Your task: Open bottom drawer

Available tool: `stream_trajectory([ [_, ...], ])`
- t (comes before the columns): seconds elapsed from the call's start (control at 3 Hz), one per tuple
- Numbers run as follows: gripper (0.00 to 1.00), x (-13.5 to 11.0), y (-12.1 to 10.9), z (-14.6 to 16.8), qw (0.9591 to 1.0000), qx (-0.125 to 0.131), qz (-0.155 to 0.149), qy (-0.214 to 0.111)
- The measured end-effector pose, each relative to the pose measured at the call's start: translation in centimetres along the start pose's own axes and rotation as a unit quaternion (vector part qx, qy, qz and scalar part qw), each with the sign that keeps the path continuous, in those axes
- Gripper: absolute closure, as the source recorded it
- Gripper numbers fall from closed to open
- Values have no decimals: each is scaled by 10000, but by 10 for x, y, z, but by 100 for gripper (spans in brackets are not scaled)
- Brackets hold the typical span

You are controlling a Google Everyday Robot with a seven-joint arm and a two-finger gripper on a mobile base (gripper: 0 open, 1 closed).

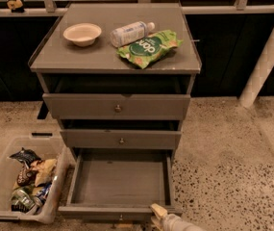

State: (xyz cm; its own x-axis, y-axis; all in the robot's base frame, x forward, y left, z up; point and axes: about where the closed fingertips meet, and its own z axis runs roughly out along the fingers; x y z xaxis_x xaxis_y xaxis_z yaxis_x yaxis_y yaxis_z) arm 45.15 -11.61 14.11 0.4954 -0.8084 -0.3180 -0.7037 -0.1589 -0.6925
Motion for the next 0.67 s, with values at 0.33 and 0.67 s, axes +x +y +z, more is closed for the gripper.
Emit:
stream_trajectory([
  [0.33,63,0,0,0,10000,0,0,0],
  [0.67,40,0,0,0,10000,0,0,0],
])
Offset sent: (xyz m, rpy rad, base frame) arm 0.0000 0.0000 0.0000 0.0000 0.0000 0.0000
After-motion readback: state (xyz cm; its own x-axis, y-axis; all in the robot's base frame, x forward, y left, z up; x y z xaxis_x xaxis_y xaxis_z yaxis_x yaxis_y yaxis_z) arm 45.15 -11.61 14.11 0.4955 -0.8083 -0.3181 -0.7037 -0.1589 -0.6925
